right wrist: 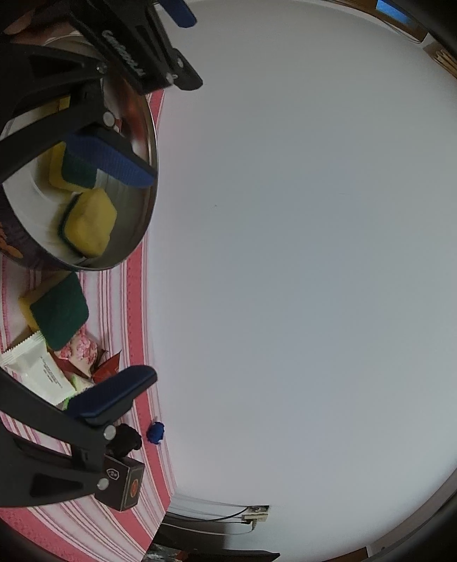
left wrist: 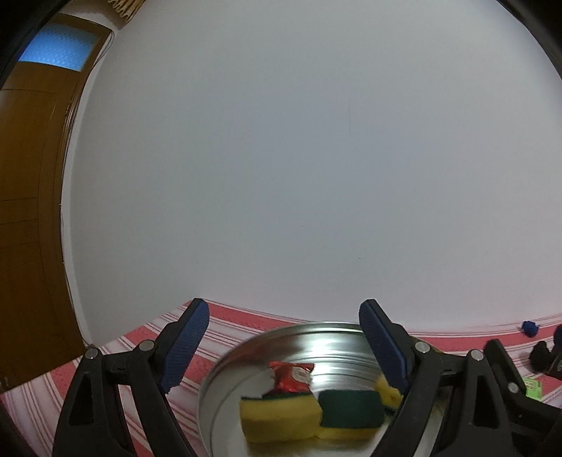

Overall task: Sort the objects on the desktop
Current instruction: 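Move both tools away from the tin toward the black gift box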

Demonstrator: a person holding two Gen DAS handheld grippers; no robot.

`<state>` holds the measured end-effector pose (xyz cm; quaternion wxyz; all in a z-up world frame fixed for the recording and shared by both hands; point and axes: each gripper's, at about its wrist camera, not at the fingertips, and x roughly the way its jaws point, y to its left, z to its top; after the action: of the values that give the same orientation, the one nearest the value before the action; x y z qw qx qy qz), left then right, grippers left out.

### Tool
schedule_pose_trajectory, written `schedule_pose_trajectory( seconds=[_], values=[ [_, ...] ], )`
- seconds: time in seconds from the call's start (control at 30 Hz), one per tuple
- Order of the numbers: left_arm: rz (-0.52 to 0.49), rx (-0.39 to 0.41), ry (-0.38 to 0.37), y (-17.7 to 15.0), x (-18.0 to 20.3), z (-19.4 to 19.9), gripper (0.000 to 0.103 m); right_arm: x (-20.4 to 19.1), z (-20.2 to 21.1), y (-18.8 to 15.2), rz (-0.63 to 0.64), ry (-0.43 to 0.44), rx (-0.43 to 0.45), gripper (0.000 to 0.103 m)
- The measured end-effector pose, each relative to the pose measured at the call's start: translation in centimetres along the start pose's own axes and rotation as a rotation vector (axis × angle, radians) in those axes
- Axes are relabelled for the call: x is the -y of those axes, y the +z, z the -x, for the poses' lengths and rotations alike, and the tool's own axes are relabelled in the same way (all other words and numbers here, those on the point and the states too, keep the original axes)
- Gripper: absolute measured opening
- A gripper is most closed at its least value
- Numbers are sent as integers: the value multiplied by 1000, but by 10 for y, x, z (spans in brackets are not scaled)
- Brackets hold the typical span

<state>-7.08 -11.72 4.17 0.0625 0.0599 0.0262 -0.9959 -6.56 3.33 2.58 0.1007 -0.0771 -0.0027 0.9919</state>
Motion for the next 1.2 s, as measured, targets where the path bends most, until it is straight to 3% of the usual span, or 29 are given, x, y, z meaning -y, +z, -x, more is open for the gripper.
schedule_pose_trajectory(
  seconds=[0.37, 0.5, 0.67, 0.83, 1.2],
  values=[
    [-102, 16, -97, -19, 30, 28, 91, 44, 28, -9, -14, -46, -74, 103],
    [-91, 49, -88, -17, 23, 37, 96, 69, 36, -11, -48, -64, -108, 103],
    [-43, -19, -149, -20, 23, 43, 96, 92, 43, -13, -71, -91, -130, 103],
    [-40, -65, -205, -24, 32, 48, 96, 114, 47, -18, -13, -116, -160, 103],
    [-148, -158, -408, -34, 95, 76, 96, 223, 20, -31, 164, -129, -360, 103]
  ],
)
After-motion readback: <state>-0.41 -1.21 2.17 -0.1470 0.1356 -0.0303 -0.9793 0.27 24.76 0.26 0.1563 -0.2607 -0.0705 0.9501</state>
